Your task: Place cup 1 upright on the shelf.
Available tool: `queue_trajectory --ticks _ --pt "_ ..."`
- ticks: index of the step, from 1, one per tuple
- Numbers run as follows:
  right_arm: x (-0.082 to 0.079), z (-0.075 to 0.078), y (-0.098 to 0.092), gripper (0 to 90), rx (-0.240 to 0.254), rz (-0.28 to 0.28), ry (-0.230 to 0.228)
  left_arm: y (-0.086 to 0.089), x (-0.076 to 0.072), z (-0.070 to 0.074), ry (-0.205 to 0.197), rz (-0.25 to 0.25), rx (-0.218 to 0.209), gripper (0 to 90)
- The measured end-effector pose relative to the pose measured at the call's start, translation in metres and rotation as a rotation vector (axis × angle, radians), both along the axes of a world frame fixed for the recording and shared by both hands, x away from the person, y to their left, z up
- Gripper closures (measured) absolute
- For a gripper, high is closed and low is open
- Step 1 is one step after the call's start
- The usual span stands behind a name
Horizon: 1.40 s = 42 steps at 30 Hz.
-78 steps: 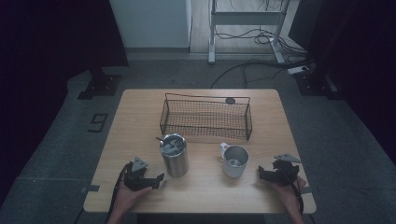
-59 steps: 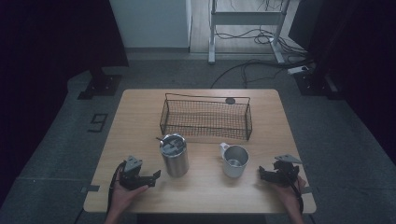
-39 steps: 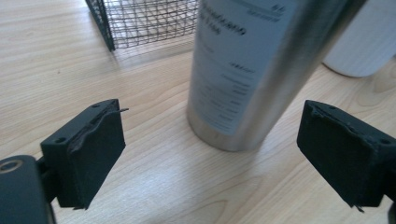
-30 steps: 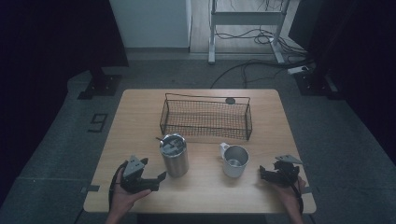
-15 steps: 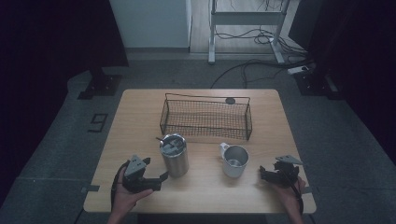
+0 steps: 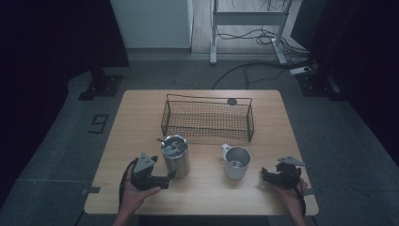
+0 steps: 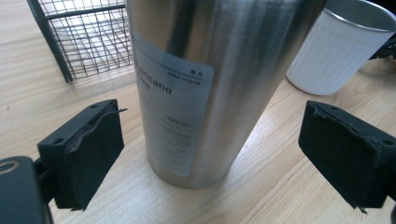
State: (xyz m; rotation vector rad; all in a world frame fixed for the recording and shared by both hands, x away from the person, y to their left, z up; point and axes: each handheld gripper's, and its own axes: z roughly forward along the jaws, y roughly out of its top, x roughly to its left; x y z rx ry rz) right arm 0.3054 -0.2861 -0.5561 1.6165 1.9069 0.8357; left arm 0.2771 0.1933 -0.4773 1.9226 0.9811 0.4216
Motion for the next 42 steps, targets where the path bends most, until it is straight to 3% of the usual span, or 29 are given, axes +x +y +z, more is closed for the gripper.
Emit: queue_trajectory --ticks 12,42 --pt "-0.001 0.0 0.0 6.3 0.0 0.001 -0.001 -0.011 0.012 -0.001 0.01 -0.025 0.008 3.9" --pt "-0.001 0.0 0.0 6.4 -0.001 0.002 -0.001 -0.04 0.044 -0.011 -0.025 0.026 0.025 0.5"
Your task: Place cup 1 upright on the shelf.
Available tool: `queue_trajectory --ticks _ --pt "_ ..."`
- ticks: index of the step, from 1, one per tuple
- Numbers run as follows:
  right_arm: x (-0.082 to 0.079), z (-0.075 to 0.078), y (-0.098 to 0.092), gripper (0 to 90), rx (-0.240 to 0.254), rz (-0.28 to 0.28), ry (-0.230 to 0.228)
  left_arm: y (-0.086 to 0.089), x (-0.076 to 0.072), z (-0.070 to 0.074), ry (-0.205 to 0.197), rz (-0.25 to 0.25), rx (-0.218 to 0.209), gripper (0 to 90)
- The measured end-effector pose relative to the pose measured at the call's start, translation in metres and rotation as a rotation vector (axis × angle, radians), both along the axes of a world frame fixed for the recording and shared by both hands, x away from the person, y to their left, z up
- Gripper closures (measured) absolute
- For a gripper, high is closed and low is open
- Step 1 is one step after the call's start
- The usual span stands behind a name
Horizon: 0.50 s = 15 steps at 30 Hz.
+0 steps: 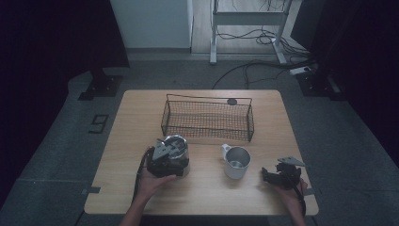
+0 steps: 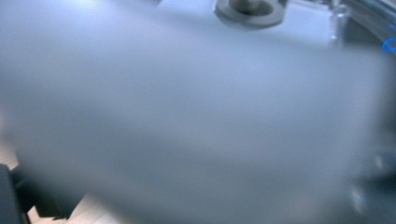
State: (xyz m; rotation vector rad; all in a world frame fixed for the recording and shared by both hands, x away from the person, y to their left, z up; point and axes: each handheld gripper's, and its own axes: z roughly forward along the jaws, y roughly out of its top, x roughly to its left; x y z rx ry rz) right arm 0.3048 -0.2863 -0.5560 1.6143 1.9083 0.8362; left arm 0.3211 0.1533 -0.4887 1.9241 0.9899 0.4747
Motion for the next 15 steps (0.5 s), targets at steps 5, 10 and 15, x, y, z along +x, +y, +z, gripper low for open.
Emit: queue_trajectory --ticks 5,10,15 --pt "-0.0002 0.0 -0.0001 6.5 0.001 0.001 0.0 -0.0017 0.0003 -0.001 -0.018 0.002 0.013 2.9" --pt "-0.0002 0.0001 -0.0001 6.5 0.001 0.001 0.001 -0.0022 0.001 -0.0014 -0.032 0.0 0.019 3.5" --pt "-0.0003 0.0001 -0.0001 6.5 0.001 0.001 0.0 -0.0009 0.001 -0.0013 -0.037 -0.016 0.019 3.7"
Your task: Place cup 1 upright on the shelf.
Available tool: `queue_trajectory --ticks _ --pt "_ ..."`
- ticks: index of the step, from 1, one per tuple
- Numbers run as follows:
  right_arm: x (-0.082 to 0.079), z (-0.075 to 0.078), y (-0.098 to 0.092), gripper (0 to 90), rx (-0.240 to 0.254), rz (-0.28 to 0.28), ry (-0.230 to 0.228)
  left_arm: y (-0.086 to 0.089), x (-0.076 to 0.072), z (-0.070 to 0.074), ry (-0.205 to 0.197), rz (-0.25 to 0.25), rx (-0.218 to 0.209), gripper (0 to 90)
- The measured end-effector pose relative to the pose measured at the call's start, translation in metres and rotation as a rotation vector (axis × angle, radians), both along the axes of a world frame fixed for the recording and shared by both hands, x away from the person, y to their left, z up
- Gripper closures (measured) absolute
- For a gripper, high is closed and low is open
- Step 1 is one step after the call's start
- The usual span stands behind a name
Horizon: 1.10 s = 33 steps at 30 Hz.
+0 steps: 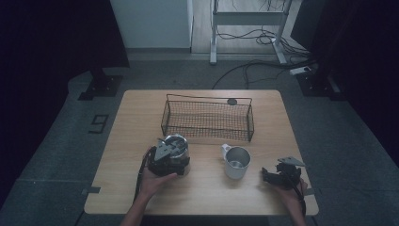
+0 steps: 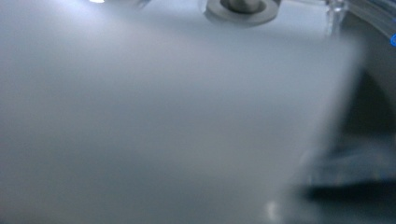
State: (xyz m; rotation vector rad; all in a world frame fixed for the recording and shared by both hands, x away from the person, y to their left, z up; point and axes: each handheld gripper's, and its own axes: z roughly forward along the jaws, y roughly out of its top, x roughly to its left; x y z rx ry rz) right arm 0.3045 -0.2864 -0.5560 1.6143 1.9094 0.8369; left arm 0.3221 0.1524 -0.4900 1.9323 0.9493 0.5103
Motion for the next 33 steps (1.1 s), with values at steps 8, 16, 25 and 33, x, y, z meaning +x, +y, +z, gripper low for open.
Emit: queue_trajectory --ticks 8,16,25,33 --pt "0.0 0.0 0.0 7.0 0.002 -0.001 -0.001 0.003 -0.003 0.002 -0.005 -0.003 0.012 3.8" --pt "-0.001 0.0 0.0 7.5 0.001 -0.004 -0.004 0.008 -0.006 0.01 -0.025 -0.004 -0.005 3.9" --pt "-0.001 0.0 0.0 7.5 0.001 -0.004 -0.004 0.012 -0.011 0.02 -0.045 -0.008 -0.027 3.9" --pt "-0.001 0.0 0.0 7.5 0.001 -0.004 -0.004 0.011 -0.013 0.025 -0.045 -0.021 -0.05 3.9"
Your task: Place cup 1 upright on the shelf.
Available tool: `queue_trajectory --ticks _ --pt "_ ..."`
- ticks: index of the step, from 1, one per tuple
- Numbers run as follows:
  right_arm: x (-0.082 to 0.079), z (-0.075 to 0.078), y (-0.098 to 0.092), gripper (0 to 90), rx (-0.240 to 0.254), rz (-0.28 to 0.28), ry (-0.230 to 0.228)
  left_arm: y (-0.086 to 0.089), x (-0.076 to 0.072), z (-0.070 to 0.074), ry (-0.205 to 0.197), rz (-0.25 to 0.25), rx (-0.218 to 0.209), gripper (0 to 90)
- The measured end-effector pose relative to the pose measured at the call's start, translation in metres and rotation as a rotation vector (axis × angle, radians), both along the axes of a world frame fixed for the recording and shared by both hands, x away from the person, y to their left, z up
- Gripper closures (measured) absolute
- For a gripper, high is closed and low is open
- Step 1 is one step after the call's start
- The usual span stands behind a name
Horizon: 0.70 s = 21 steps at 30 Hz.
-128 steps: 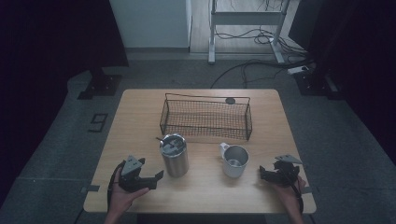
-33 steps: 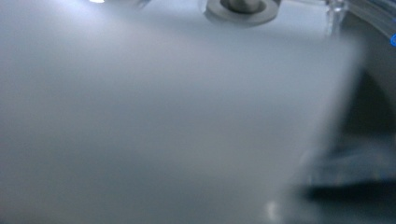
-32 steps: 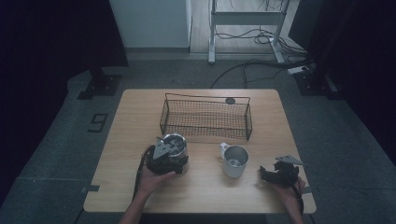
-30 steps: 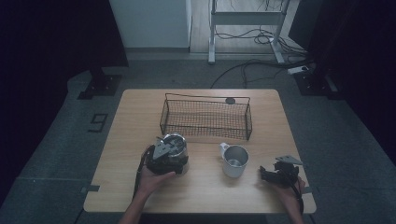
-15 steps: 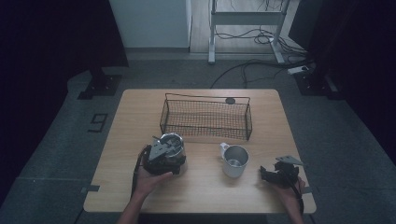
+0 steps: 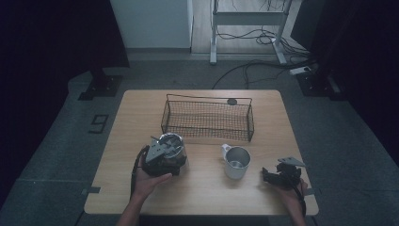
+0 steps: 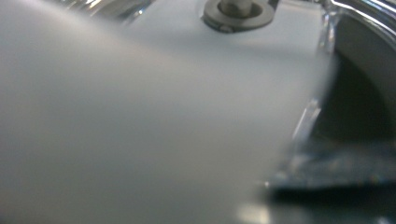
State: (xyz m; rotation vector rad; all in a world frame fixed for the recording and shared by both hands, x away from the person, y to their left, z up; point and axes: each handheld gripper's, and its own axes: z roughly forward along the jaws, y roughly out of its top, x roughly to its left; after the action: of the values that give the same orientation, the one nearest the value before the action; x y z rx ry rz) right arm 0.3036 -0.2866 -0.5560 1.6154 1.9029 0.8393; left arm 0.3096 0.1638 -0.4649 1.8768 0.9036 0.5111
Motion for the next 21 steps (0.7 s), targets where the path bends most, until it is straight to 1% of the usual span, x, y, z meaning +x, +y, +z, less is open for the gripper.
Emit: queue_trajectory --ticks 4,9,14,21 --pt "0.0 0.0 0.0 7.5 0.001 0.0 -0.001 0.0 0.0 0.003 -0.004 0.002 -0.001 3.9" --pt "0.0 0.0 0.0 7.9 0.0 -0.002 -0.001 0.002 0.0 0.007 -0.003 0.006 -0.014 3.9" --pt "0.0 0.0 0.0 8.4 0.0 0.0 -0.002 0.001 0.006 0.009 0.005 0.024 -0.007 3.9" --pt "-0.001 0.0 0.0 9.1 0.002 0.004 -0.004 0.0 0.012 0.019 -0.005 0.043 -0.004 4.0"
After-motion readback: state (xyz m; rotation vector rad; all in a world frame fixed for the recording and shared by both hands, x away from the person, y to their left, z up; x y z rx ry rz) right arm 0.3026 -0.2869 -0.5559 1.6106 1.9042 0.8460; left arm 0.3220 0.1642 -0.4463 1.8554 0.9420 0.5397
